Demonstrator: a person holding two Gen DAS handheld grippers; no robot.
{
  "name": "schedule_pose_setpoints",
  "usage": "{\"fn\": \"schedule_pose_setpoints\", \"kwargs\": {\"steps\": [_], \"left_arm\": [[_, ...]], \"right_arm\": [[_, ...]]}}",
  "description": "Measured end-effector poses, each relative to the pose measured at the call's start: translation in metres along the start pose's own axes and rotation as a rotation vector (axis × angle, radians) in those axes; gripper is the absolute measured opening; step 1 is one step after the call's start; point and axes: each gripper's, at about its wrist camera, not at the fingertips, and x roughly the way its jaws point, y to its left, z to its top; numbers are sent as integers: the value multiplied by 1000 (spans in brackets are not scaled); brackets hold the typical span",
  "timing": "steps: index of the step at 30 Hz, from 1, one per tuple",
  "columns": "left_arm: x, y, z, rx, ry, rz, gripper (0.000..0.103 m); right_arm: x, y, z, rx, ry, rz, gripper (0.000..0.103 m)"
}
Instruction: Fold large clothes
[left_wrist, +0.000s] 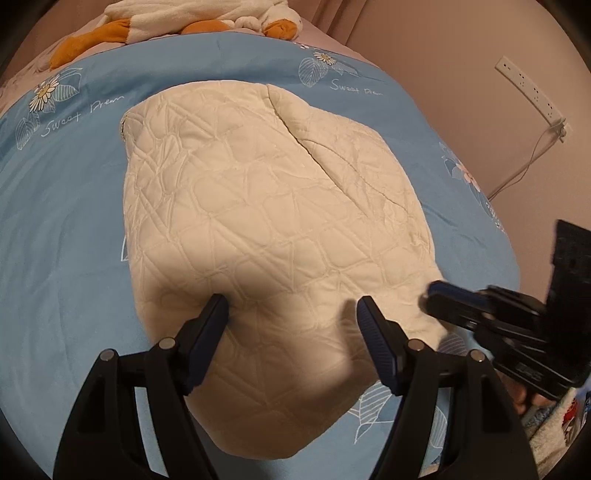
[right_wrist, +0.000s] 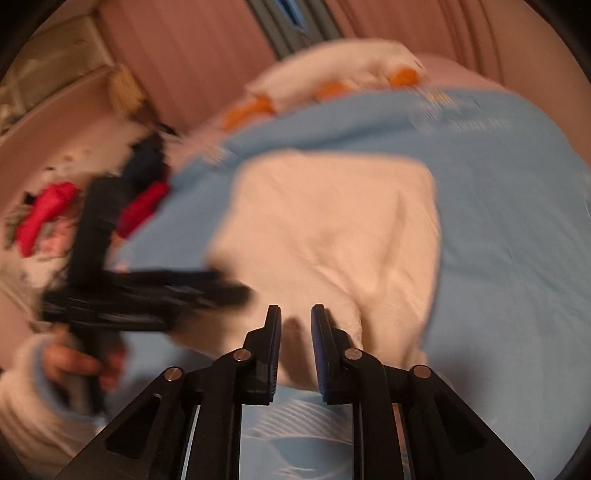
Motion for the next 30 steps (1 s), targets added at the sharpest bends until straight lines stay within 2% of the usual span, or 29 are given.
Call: {"fn": "schedule_pose_setpoints", "kwargs": {"steps": [2, 3, 6, 9, 11, 15, 19, 23, 30], "left_arm": [[2, -3, -2, 17, -1, 13, 72], [3, -4, -2, 27, -4, 18, 72], [0, -2, -2, 25, -10, 9, 72], [-19, 13, -2, -57, -32, -85, 72], [-37, 21, -5, -88, -65, -107, 72], [-72, 25, -18, -84, -131, -176, 72], [-69, 11, -31, -53, -102, -216, 72], [-41, 8, -43, -58, -40, -204, 71], [-34, 5, -46, -36, -50, -170, 71]], "right_arm": [[11, -15, -5, 27, 23, -5, 1], [15, -20, -5, 34, 21, 4, 0], [23, -28, -5, 62, 17, 33, 0], [17, -27, -6, 56, 9, 36, 0], [12, -27, -8, 57, 9, 39, 0], [13, -21, -14, 74, -3, 48, 0], [15, -23, -17, 107, -14, 64, 0], [15, -25, -16, 126, -14, 77, 0], [17, -27, -17, 127, -7, 86, 0]]}}
